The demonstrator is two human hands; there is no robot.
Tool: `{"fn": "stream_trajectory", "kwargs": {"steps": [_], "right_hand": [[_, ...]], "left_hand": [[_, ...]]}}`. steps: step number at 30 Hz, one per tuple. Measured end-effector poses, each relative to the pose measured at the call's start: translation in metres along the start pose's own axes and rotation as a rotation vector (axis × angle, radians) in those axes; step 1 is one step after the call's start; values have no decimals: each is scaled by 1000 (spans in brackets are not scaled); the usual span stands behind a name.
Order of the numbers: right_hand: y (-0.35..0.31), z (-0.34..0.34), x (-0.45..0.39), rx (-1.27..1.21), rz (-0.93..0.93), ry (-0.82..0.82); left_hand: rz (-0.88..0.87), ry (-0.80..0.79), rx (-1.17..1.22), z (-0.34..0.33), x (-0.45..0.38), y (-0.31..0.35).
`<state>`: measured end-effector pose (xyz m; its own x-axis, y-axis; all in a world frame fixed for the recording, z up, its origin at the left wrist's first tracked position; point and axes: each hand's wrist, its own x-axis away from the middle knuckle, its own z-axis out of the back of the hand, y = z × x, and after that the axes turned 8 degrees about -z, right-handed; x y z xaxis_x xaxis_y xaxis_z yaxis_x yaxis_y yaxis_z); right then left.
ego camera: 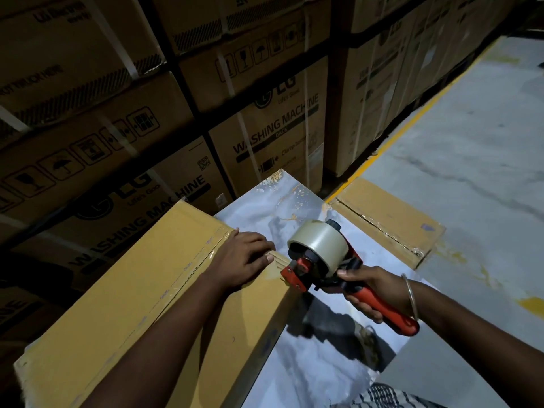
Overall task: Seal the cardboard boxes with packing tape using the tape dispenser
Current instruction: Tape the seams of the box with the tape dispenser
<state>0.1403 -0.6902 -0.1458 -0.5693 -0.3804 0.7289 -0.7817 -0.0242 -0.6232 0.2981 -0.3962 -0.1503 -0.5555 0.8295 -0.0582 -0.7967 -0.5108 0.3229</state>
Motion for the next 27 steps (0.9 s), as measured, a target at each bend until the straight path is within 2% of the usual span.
{"fn": "stream_trajectory", "kwargs": {"steps": [4,10,20,24,27], "right_hand": [[-23,-10,-17,92,9,11],[-46,-21,-36,139,11,6],[0,-7,-39,46,100,-34],[3,-7,-41,48,101,-13],[5,-7,-38,49,103,-20]], "left_hand": [[84,19,-62,10,3,-14],[211,63,-30,19,18,-30],[206,70,-135,16,6,-8],[136,-47,14,6,-4,20],[152,11,39,0,-3,19]]}}
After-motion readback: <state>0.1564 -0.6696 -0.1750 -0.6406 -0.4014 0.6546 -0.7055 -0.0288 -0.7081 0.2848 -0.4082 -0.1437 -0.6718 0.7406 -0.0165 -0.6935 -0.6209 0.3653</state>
